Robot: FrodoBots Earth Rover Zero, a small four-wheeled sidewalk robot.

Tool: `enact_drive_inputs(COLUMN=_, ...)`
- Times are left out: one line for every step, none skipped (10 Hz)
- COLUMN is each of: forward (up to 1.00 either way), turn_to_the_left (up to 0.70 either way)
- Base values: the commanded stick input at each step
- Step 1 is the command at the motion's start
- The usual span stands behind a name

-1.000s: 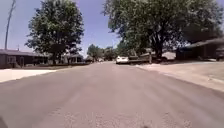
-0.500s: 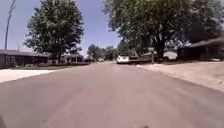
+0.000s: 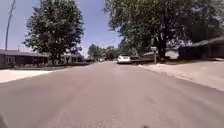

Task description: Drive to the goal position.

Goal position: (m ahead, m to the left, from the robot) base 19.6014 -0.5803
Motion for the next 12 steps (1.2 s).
enact_drive_inputs(forward=0.7, turn_to_the_left=0.0)
enact_drive_inputs(forward=0.7, turn_to_the_left=0.0)
enact_drive_inputs(forward=0.7, turn_to_the_left=0.0)
enact_drive_inputs(forward=0.7, turn_to_the_left=0.0)
enact_drive_inputs(forward=0.7, turn_to_the_left=0.0)
enact_drive_inputs(forward=0.7, turn_to_the_left=0.0)
enact_drive_inputs(forward=0.7, turn_to_the_left=0.0)
enact_drive_inputs(forward=0.7, turn_to_the_left=0.0)
enact_drive_inputs(forward=0.7, turn_to_the_left=0.0)
enact_drive_inputs(forward=0.7, turn_to_the_left=0.0)
enact_drive_inputs(forward=0.7, turn_to_the_left=0.0)
enact_drive_inputs(forward=0.7, turn_to_the_left=0.0)
